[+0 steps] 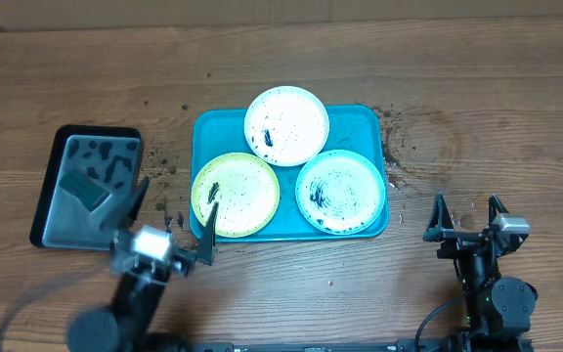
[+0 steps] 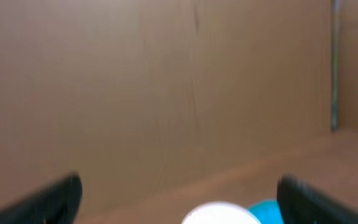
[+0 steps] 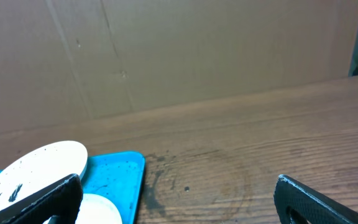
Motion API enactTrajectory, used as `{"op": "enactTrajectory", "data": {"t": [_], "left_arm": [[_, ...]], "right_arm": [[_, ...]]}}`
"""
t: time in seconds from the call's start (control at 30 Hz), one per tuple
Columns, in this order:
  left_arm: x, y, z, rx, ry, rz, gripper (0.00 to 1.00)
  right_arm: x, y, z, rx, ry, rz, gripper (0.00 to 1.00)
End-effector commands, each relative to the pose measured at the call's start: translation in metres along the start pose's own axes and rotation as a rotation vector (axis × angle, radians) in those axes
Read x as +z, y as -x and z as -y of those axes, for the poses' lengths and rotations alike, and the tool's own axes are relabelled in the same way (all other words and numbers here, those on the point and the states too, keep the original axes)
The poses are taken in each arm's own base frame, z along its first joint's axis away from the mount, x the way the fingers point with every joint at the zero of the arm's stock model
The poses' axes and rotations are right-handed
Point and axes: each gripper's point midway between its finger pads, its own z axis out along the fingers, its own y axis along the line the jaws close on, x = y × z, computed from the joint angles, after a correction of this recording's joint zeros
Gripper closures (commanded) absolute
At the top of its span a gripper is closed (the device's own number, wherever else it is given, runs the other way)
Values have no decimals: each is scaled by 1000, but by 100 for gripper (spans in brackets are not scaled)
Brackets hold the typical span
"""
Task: Clean dirty plates on tray and stack at the side
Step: 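Move the left gripper to the basin and grasp the green sponge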
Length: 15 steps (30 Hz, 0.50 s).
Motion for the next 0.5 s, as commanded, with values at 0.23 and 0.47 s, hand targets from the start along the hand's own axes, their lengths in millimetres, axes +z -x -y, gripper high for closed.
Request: {"op": "enactTrajectory", "data": {"t": [0.23,0.47], "left_arm": [[71,13,-46,-73,22,-615,0],[91,-59,-157,-566,451,-840,0]], "right_arm": [[0,-2,1,3,-5,6,0],[0,-2,1,3,-5,6,0]]}}
